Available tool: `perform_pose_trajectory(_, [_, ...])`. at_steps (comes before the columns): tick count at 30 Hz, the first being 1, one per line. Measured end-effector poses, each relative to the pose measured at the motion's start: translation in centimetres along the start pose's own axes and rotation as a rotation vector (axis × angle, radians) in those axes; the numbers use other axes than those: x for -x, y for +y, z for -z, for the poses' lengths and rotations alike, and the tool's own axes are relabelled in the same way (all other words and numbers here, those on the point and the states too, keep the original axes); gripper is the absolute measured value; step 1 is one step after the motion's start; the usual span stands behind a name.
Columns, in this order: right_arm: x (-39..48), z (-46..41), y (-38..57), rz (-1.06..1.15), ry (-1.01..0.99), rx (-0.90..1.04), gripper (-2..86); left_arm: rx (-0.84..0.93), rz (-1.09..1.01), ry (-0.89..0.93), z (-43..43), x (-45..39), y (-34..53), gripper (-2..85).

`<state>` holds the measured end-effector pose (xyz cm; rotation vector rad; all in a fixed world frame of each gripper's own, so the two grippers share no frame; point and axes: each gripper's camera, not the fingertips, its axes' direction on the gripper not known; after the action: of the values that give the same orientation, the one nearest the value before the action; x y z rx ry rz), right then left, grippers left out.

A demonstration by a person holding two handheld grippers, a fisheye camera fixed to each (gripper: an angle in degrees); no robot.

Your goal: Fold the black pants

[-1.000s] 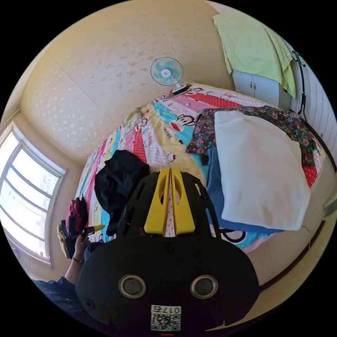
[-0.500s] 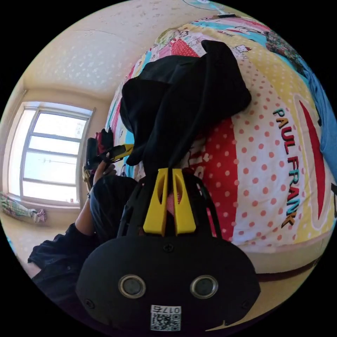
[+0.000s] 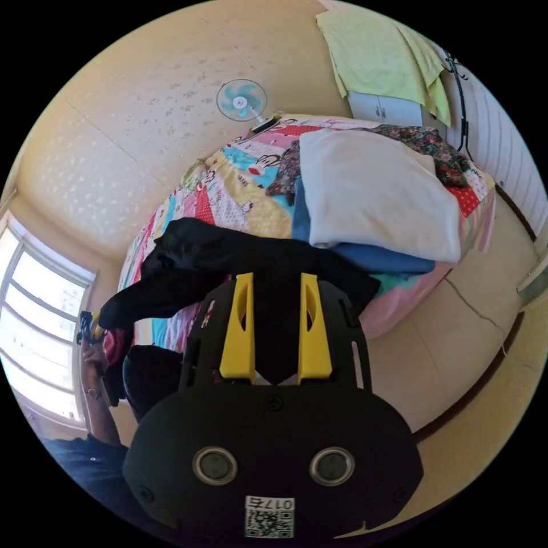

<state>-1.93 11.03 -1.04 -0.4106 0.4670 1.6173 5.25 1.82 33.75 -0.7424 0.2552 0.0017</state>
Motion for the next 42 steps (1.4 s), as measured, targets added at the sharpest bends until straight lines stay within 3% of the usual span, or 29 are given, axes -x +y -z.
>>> perform_pose_trajectory(3, [3.6,-3.3,1.2,0.129,-0.329,0.122,14.5,-0.022,-0.052,0.033,-0.8,-2.5,0.9,5.0])
perform_pose_trajectory(8, [8.4,-3.2,1.4,0.216,-0.277,0.132,16.8,-0.059,-0.153,0.069,-0.7,-7.1,3.5,5.0])
perform_pose_trajectory(14, [4.3,-5.6,-1.8,0.163,-1.039,0.307,22.4,-0.125,-0.252,-0.023,1.2,-10.9,7.1,5.1])
perform_pose_trajectory(16, [4.0,-4.8,-2.4,0.133,-1.255,0.284,18.1,-0.147,-0.27,-0.022,2.0,-11.3,8.8,5.1])
perform_pose_trajectory(19, [5.1,-2.1,-3.1,0.204,-1.385,0.35,5.9,-0.18,-0.276,-0.001,3.8,-11.7,12.3,5.1])
perform_pose_trajectory(21, [5.3,0.6,-3.3,0.229,-1.417,0.355,3.6,-0.192,-0.285,-0.012,4.8,-12.1,14.9,5.1])
perform_pose_trajectory(23, [5.8,3.2,-3.4,0.256,-1.382,0.401,2.7,-0.169,-0.286,-0.077,5.3,-12.9,18.5,5.1])
perform_pose_trajectory(27, [8.6,7.1,-2.5,0.351,-1.117,0.553,2.2,-0.122,-0.224,-0.151,3.9,-12.2,23.7,5.1])
perform_pose_trajectory(33, [8.2,4.4,-0.3,0.261,-0.831,0.713,3.3,-0.044,0.058,-0.152,0.7,-4.3,30.0,5.4])
perform_pose_trajectory(38, [1.8,6.2,-3.8,0.055,-0.652,0.487,5.8,-0.131,0.2,-0.181,1.5,-0.2,32.7,7.4])
perform_pose_trajectory(42, [-7.1,9.1,-5.7,-0.296,-0.353,0.135,10.6,-0.199,0.224,-0.314,2.9,-0.6,32.3,8.5])
